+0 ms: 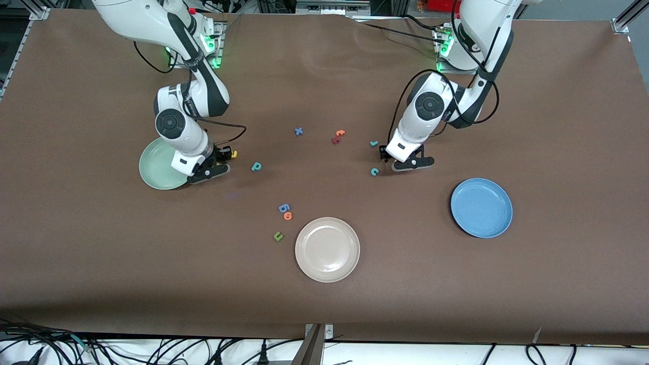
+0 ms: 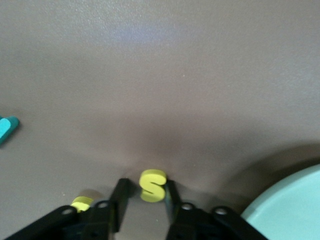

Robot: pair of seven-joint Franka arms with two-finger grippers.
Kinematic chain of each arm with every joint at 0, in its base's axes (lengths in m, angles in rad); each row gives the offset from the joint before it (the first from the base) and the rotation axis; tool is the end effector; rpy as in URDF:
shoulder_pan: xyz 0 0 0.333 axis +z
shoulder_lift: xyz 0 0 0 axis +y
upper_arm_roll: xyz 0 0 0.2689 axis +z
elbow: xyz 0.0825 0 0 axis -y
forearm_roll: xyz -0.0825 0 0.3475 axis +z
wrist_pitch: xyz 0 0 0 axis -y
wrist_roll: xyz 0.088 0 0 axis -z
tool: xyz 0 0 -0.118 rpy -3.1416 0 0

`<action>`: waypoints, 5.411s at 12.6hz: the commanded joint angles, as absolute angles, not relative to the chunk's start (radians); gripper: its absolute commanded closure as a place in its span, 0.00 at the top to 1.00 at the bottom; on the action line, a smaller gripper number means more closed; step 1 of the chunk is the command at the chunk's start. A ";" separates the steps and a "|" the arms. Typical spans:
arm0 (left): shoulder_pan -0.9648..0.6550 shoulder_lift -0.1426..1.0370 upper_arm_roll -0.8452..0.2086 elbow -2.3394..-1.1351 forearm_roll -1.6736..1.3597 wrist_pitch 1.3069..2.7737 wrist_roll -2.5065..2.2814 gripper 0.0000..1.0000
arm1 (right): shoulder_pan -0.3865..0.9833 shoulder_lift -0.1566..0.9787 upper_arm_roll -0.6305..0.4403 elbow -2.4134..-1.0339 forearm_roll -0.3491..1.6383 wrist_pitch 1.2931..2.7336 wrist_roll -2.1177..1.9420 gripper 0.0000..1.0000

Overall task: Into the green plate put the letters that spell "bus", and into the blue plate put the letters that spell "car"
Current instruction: 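Grasp the yellow s with the right gripper while the left gripper grasps the yellow d, then drop the s in the green plate while the left gripper carries the d, then grasp the yellow n with the right gripper while the left gripper drops the d, then drop the n in the green plate while the left gripper reaches the teal c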

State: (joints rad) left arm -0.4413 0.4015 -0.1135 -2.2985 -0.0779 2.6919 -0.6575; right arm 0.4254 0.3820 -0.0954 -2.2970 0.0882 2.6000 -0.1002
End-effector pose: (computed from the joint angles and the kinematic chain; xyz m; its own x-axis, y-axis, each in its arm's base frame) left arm 0.4171 -0.2602 0.1518 0.9823 0.1790 -0.0553 0.1820 -0.9817 0.0552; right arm 0.4597 0.1529 0.1539 0.9337 0.3501 -0.0753 0.3503 -0.9366 -0.0116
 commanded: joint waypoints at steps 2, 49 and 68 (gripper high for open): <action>-0.445 0.425 -0.103 -2.272 -0.051 2.677 -0.660 0.59 | 0.410 0.387 -0.089 -2.309 0.103 2.625 -0.137 0.09; -0.006 0.523 -0.092 -1.842 0.146 2.162 0.027 0.07 | 0.465 0.379 -0.032 -2.307 0.101 2.563 0.382 0.95; -0.152 0.568 -0.342 -1.887 0.078 2.402 -0.600 1.00 | 0.463 0.181 -0.253 -2.227 0.061 2.200 0.335 0.09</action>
